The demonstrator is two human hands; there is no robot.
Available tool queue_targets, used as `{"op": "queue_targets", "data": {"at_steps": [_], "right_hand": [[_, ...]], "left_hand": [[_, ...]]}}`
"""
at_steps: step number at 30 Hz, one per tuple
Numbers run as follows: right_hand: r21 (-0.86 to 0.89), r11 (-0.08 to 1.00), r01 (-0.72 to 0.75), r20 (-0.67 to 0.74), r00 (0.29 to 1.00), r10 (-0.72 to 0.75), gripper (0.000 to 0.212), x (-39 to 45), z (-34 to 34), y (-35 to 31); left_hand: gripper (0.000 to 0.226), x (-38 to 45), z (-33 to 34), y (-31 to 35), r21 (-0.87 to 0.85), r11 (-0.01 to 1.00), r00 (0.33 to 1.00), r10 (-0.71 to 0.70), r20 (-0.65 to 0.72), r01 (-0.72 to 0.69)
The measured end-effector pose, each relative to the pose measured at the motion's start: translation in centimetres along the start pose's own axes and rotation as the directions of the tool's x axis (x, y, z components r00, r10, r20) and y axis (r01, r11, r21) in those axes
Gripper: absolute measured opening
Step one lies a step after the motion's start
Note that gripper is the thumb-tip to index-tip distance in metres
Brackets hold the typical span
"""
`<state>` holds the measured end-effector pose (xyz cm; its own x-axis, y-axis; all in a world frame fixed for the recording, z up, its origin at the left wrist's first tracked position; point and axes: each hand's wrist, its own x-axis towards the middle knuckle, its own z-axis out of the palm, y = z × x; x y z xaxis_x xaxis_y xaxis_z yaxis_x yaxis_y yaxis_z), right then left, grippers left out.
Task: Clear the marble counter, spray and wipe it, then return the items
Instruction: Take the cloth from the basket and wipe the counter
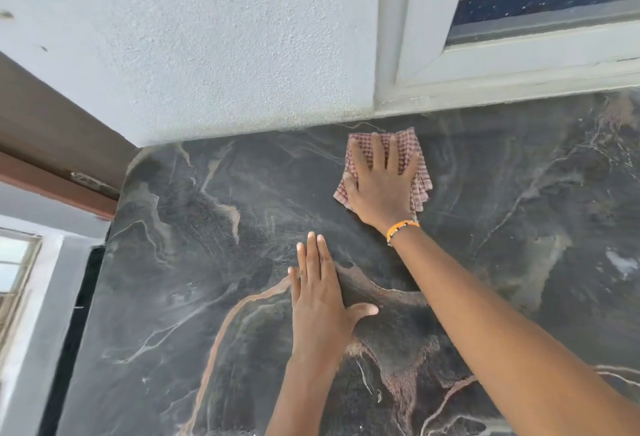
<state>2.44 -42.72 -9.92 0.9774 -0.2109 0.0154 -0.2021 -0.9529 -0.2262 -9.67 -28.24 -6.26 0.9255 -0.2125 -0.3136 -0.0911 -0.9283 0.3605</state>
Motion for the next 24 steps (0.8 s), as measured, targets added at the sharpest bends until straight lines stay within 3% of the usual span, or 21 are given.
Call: {"op": "queue_targets", "data": {"at_steps": [8,12,15,17,20,24], "right_hand": [[0.056,0.972,0.227,0.124,0.965,-0.232,0.058,4.9,2.4,-12.6],[0.063,0.847,0.527,0.138,0.836,-0.531,0.055,2.7,2.6,-13.6],[0.113,0.781,0.614,0.148,0.767,-0.624,0.055,0.0,2.6,-11.5],[0.092,0.779,0.62,0.13,0.768,-0.627,0.055,-1.4,2.3,-9.1],[0.06,0.839,0.541,0.11,0.832,-0.544,0.054,-1.9,1.1,-3.9],[0.009,0.97,0.244,0.073,0.967,-0.244,0.054,-1.5,-0.7,4.5]], "left_hand": [[0.116,-3.1,-1.2,-5.7,-0.027,0.984,0.984,-0.179,-0.021,0.179],[0.119,-3.4,-1.3,-6.4,-0.031,0.975,0.975,-0.223,-0.017,0.222],[0.119,-3.6,-0.9,-5.5,-0.054,0.979,0.981,-0.196,0.01,0.196],[0.12,-3.6,-0.7,-4.9,-0.072,0.984,0.986,-0.157,0.048,0.16],[0.124,-3.7,-0.5,-4.6,-0.045,0.989,0.986,-0.14,0.089,0.144],[0.123,-3.8,-0.5,-4.5,-0.057,0.988,0.985,-0.135,0.103,0.142]]}}
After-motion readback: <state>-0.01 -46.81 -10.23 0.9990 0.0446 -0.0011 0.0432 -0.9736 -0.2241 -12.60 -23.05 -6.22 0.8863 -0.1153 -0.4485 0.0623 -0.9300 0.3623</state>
